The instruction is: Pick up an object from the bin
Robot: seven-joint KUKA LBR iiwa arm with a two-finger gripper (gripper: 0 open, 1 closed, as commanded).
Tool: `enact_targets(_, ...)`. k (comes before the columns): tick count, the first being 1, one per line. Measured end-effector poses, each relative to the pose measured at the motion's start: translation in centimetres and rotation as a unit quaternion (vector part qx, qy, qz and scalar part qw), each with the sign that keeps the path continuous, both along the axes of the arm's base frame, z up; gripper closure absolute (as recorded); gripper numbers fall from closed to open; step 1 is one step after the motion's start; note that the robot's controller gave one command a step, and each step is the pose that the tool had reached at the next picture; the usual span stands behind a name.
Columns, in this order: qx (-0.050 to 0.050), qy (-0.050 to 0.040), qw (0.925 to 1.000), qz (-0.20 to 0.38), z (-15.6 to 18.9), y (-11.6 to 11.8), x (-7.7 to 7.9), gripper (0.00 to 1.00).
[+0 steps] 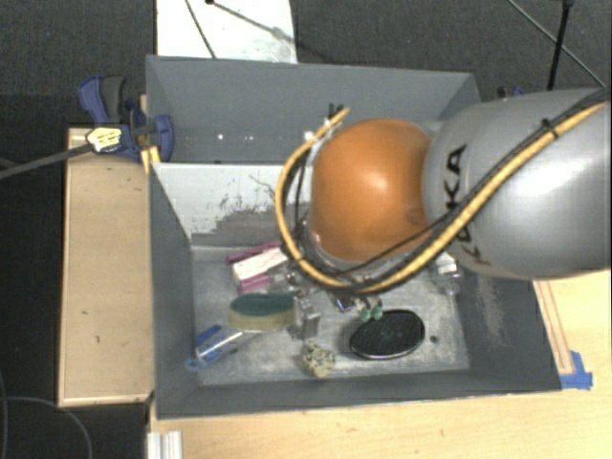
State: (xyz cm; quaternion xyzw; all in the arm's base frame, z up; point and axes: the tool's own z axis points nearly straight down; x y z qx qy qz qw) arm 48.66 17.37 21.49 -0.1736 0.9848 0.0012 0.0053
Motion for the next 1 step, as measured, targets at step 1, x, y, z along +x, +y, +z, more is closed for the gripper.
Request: enact_targets(1, 0.0, 0.0022, 0.9996, -0.027, 1.74, 3.9, 2.79, 1.0)
